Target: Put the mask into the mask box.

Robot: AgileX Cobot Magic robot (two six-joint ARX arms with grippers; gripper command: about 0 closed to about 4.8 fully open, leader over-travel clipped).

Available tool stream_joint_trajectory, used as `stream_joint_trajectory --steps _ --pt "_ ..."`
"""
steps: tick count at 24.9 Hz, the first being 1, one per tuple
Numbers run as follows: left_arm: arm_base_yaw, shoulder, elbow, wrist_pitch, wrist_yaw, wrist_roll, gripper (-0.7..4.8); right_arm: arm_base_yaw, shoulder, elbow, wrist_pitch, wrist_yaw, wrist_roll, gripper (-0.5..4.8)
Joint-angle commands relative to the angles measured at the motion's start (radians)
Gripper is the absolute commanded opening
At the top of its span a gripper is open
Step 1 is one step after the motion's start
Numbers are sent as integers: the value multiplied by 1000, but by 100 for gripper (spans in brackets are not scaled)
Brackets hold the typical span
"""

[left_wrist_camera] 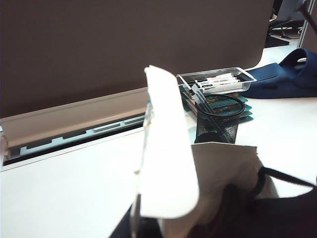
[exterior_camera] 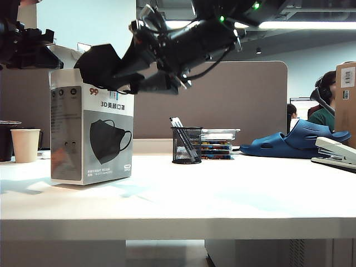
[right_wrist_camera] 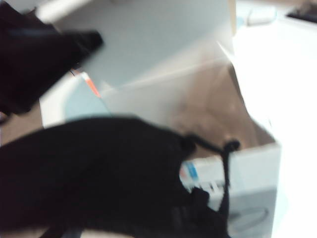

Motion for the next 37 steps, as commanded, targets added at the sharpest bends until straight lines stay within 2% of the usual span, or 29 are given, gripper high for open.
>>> stream_joint_trajectory --steps 1,6,9,19,26,30,37 --pt "-2 -3 3 16 31 -3 -6 16 -14 27 22 -6 -5 284" --pt "-2 -3 3 16 100 -3 -6 34 -10 61 26 56 -5 284" --pt "-2 -3 3 16 101 -4 -6 34 -3 64 30 75 -5 284" --pt "-2 -3 3 16 139 -4 -6 28 52 64 2 76 -5 283" --pt "-1 -3 3 16 134 -3 -6 24 33 66 -99 59 -5 287" --pt "-1 -3 3 16 134 -3 -6 24 5 67 -116 42 -5 369" --pt "-1 -3 3 16 134 -3 -6 24 -24 69 -113 42 -5 409"
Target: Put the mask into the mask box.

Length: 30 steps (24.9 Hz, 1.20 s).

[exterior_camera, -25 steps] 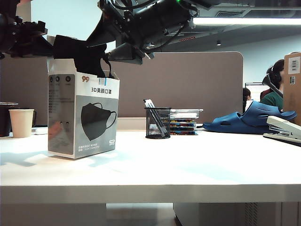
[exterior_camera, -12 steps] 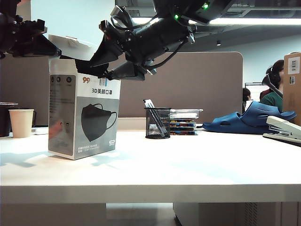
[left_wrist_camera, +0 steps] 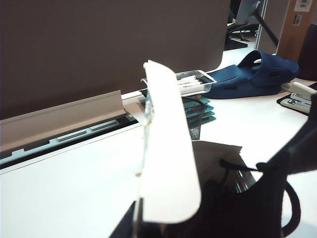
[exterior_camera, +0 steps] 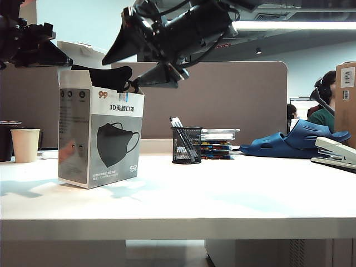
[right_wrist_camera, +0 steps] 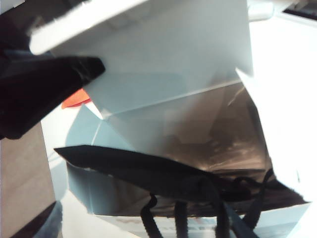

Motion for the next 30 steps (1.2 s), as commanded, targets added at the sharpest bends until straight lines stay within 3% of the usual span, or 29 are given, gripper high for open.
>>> stream_joint_trajectory --steps 1,13,30 --pt "1 -3 3 13 4 0 -6 1 -12 4 16 -6 0 414" --pt "1 -3 3 -2 4 0 -6 1 -26 10 154 -57 4 414" --pt "1 -3 3 -8 4 0 -6 -2 -26 41 326 -53 5 409"
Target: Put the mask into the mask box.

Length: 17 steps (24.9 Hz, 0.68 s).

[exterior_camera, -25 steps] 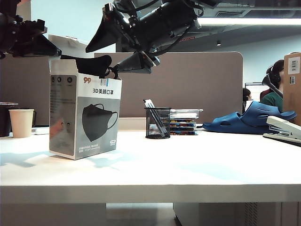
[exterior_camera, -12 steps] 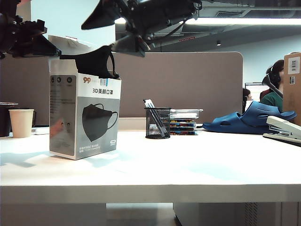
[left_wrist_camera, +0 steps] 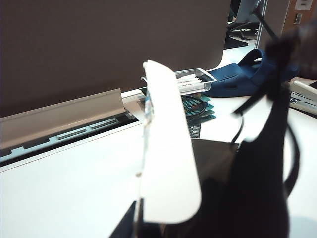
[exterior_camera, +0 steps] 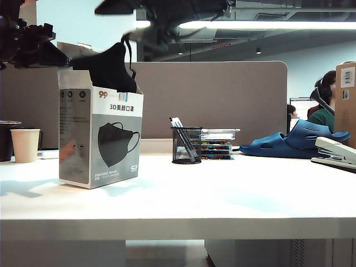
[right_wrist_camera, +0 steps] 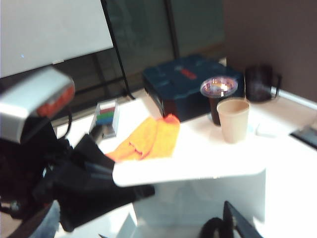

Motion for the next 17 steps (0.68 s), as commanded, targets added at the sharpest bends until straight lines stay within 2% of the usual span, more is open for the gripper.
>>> stream_joint_trajectory --steps 1,2,3,4,7,12,17 --pt "1 -3 3 0 5 0 -6 -1 -6 21 12 3 4 408" --pt "1 -3 3 0 5 0 -6 -1 -5 21 5 9 4 396" --pt "1 -3 3 0 5 0 -6 0 3 21 -32 14 11 350" --pt "1 -3 3 1 5 0 -6 2 10 21 -73 5 11 333" --pt "1 -3 3 3 5 0 -6 5 45 21 -238 -39 10 335" --pt "1 -3 3 3 5 0 -6 4 53 21 -348 -43 2 336" --pt "1 -3 3 2 5 0 -6 -4 35 24 -382 -43 2 336"
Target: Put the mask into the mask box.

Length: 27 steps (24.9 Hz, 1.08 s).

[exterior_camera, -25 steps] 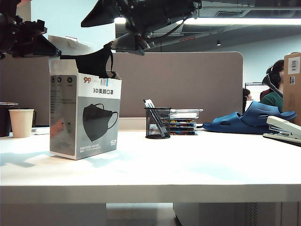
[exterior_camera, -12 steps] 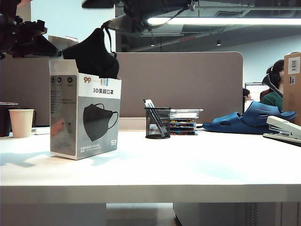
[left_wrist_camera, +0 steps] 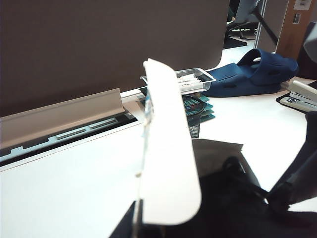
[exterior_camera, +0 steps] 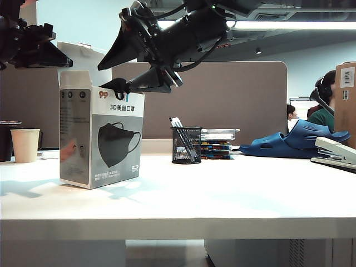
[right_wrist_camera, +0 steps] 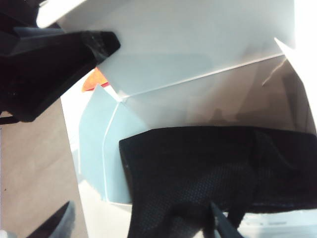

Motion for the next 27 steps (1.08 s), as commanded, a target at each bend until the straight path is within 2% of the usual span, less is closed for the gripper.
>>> stream_joint_trajectory --steps 1,7,14,19,25,27 --pt "1 -3 3 4 4 0 -6 -13 -32 6 -23 -3 -4 336" --pt "1 -3 3 8 4 0 -6 -54 -64 6 -172 9 -20 337" --pt "0 -3 3 8 4 0 -6 -73 -69 6 -240 -3 -29 337" --pt "1 -3 3 8 4 0 -6 -74 -73 6 -293 -100 -31 337" --pt "1 -3 3 8 4 1 -6 -77 -116 7 -456 -95 -178 337" --pt "1 -3 3 10 2 1 -6 -84 -127 7 -500 -96 -191 337"
